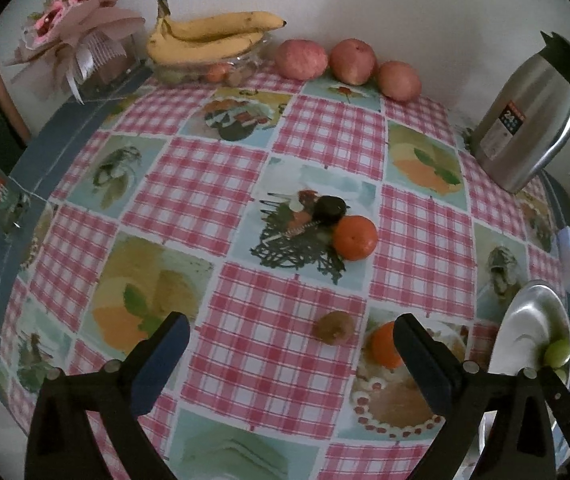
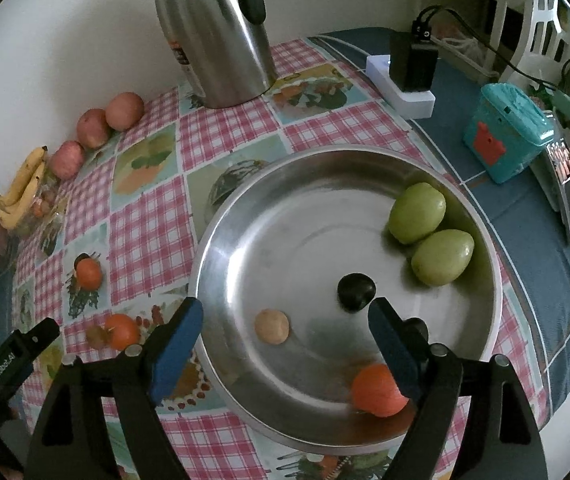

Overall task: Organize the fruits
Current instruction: 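Move both open tools back toward the remaining fruit beside the plate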

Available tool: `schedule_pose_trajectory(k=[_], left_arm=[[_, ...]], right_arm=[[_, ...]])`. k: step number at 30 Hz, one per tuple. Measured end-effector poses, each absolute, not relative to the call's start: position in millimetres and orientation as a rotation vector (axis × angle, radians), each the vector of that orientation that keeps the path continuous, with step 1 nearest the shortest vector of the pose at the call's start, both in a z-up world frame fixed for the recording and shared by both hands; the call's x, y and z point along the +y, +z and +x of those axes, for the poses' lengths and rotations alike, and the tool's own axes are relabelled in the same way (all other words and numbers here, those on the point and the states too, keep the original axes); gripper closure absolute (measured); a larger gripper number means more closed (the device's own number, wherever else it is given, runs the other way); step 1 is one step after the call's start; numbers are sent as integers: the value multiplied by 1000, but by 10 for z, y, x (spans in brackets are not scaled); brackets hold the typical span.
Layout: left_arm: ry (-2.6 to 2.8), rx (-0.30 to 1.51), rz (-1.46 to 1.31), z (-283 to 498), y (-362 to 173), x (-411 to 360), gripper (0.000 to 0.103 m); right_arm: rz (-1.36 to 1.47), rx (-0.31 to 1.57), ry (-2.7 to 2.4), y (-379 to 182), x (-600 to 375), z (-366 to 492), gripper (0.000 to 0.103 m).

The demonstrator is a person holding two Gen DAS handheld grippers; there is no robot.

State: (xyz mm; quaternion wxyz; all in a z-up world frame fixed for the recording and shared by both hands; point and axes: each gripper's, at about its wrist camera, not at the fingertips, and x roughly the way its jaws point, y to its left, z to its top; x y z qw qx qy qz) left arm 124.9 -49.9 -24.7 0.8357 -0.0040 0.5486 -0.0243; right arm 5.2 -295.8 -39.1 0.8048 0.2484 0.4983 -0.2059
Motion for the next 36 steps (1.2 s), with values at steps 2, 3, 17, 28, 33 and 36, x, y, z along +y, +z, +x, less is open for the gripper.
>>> schedule_pose_trajectory(k=[2, 3, 17, 28, 33, 36], left_arm=[[-49, 1152, -5, 1259, -223, -471, 0], [-46, 1143, -2, 1264, -205, -454, 0], [-53, 1098, 85, 1342, -96, -334, 0], [-20, 1116, 37, 1466, -105, -48, 0], [-10, 1158, 37, 1523, -231, -13, 0], [-7, 1187, 35, 1556, -324, -3, 0]], right_arm=[[530, 1067, -441, -403, -2941, 60, 15], [529, 1069, -440, -413, -2928, 67, 7], [531, 1021, -379, -351, -2715, 178, 4], [486, 1003, -236, -283, -2257, 423, 4], [441, 1049, -172, -361, -2007, 541, 4], [413, 1085, -164, -443, -1903, 602, 4]])
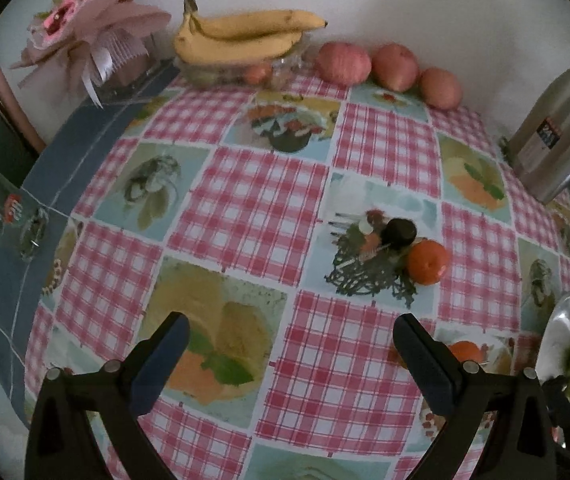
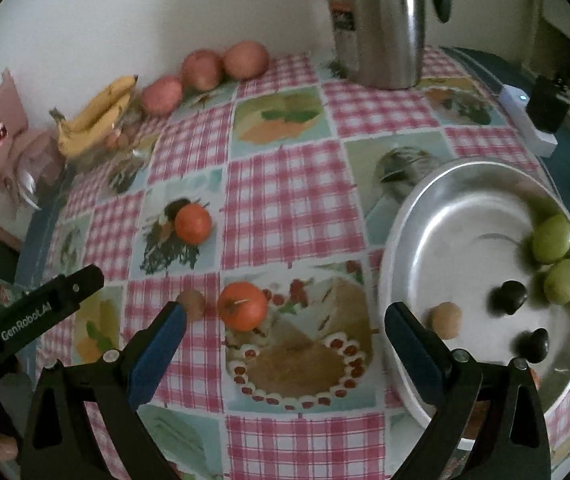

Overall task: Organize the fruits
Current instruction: 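Move both open tools back toward the remaining fruit beside the plate, then lower right tool onto an orange mandarin and close on it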

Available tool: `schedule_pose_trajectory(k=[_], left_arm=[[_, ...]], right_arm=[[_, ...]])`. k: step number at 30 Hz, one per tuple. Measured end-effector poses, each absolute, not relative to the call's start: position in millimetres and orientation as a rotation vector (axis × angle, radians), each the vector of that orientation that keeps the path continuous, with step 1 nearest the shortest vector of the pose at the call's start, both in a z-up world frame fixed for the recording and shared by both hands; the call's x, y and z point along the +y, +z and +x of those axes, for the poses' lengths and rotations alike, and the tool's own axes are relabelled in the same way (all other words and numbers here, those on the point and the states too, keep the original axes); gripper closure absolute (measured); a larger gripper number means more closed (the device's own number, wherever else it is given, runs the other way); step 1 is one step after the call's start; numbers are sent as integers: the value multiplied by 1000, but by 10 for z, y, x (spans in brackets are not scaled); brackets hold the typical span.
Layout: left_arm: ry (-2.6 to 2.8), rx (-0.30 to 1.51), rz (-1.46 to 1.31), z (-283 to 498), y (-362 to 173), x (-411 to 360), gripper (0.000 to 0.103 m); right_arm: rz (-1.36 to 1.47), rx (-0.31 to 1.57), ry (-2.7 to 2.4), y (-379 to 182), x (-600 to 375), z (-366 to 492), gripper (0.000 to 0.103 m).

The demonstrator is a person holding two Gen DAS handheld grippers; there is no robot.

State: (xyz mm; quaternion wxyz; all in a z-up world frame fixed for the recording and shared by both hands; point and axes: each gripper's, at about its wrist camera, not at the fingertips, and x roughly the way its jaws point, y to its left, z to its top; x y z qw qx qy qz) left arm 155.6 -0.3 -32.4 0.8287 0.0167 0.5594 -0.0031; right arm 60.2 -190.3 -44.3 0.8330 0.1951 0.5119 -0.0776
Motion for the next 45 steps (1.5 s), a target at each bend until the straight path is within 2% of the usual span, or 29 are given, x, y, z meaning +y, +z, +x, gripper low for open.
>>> schedule_pose_trajectory(k=[23, 25, 27, 31, 33, 38, 45], left_arm=[[49, 1307, 16, 1733, -853, -40, 0], [35, 1305, 10, 1732, -866, -51, 0], [24, 1305, -4, 1727, -865, -51, 0], [9, 1301, -3, 1729, -850, -88, 0], [-3, 1293, -1, 1730, -836, -115, 0], [-42, 1271, -14, 1749, -762, -161, 0], [-100, 1301, -26, 1749, -753, -269, 0]], right_arm=[[354, 1177, -181, -890, -1727, 881, 5], [355, 1178, -179, -905, -1715, 898, 10], [350, 1179, -171, -914, -1698, 912, 22], [351, 1177, -150, -904, -1671, 921, 32], [368, 1170, -128, -887, -1664, 920, 44], [405, 1168, -76, -878, -1640, 936, 62], [451, 1166, -68, -863, -1698, 897, 64]])
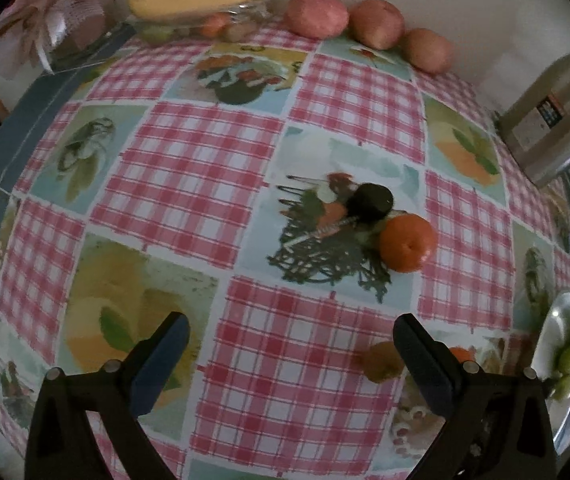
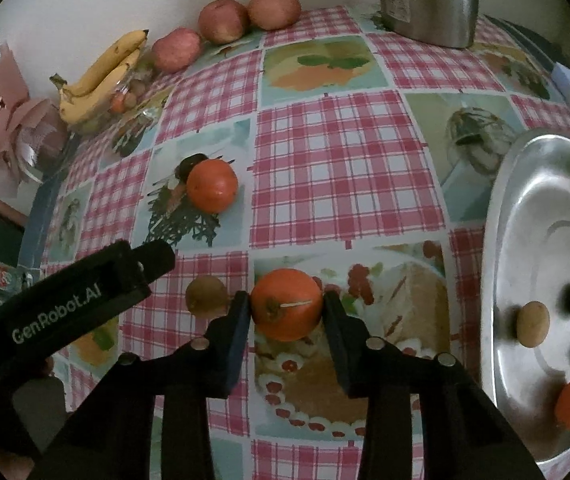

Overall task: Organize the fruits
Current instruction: 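Lower right tool onto an orange mandarin and close on it, then grasp a small brown kiwi with left tool while right tool holds the mandarin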

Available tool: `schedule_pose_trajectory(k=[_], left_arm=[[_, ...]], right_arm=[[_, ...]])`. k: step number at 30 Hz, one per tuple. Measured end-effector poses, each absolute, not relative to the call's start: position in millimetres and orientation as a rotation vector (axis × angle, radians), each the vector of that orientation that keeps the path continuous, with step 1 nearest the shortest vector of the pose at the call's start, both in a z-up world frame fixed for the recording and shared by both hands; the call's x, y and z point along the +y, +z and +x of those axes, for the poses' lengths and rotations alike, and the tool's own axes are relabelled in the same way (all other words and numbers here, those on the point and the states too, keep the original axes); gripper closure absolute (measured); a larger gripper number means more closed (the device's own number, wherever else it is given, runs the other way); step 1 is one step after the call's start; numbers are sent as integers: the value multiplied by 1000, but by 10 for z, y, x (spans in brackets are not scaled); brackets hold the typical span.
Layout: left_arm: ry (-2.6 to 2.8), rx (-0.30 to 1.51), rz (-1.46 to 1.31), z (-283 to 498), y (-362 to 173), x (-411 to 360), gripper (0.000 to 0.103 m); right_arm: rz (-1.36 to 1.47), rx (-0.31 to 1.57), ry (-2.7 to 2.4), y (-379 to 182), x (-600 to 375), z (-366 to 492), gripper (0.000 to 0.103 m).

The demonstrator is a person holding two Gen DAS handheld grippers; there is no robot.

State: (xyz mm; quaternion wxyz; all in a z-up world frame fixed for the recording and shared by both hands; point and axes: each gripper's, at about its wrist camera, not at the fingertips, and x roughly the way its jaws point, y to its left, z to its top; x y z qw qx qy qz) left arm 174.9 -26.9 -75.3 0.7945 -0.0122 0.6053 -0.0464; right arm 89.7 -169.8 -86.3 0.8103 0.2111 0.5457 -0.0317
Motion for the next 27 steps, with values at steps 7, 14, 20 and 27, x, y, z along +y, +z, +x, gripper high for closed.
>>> schedule_pose_trajectory(k=[7, 14, 20, 27], left_arm=[[-113, 1320, -14, 1689, -871, -312, 0], [-159, 1326, -7, 1610, -851, -403, 8], [-211, 1340, -27, 1569, -824, -588, 30], [-271, 1363, -74, 1539, -827, -745, 58]], right_arm=[[492, 1159, -133, -802, -1893, 812, 64], [531, 1153, -154, -753, -2002, 735, 64], [549, 1136, -167, -682, -2057, 685, 64], [565, 1120, -149, -641, -2058, 673, 64]])
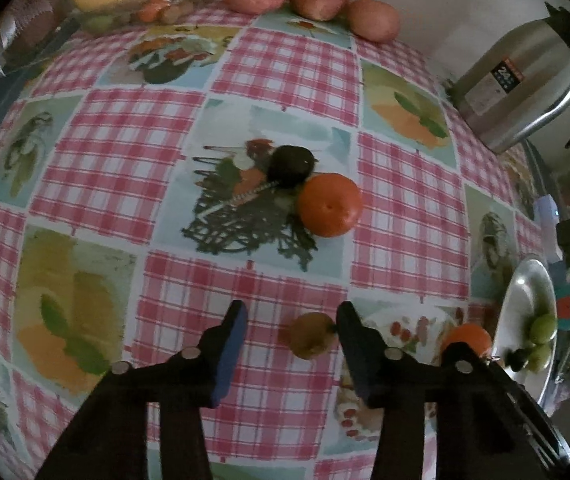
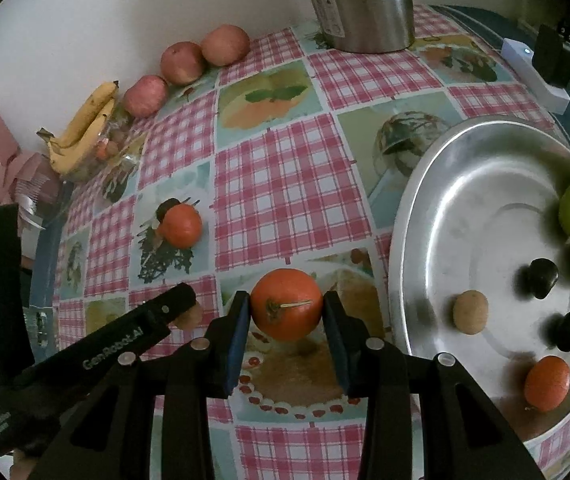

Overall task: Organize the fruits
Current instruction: 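Grasp a small brown kiwi with left tool while right tool holds the mandarin, then carry the kiwi in left tool while right tool carries the mandarin over the plate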

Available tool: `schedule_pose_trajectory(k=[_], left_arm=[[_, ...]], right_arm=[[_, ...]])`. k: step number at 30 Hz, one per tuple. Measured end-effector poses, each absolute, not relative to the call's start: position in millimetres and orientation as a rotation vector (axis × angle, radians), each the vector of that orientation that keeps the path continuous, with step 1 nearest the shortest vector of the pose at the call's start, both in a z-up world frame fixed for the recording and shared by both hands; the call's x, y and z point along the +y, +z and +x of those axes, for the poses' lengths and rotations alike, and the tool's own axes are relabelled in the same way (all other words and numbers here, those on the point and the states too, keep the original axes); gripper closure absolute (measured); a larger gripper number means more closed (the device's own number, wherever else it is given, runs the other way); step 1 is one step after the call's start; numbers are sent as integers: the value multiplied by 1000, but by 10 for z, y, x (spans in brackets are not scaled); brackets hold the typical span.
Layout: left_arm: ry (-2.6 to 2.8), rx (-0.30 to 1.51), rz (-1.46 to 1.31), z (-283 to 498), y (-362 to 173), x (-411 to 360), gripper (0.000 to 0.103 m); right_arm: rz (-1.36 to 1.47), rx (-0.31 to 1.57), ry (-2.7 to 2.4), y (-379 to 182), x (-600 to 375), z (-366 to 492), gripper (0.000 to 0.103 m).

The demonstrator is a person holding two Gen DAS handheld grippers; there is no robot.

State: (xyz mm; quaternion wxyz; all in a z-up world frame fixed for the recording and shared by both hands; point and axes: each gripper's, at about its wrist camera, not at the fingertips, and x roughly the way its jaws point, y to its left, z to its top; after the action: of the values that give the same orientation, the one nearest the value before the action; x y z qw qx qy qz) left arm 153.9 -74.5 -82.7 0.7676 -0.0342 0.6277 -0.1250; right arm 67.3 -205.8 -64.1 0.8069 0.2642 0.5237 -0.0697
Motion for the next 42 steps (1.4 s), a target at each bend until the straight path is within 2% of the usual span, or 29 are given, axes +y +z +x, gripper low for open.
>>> schedule_pose_trajectory(k=[6, 25, 42], left_arm=[[-301, 1371, -83, 1523, -836, -787, 76], [-353, 1287, -142, 1494, -452, -709, 76], [-492, 1239, -85, 1226, -190, -1163, 76]], right_arm=[[567, 1113, -138, -615, -2060, 663, 65], [627, 1077, -199, -523, -2354, 507, 65], [747, 1000, -441, -530, -3159, 32, 65]])
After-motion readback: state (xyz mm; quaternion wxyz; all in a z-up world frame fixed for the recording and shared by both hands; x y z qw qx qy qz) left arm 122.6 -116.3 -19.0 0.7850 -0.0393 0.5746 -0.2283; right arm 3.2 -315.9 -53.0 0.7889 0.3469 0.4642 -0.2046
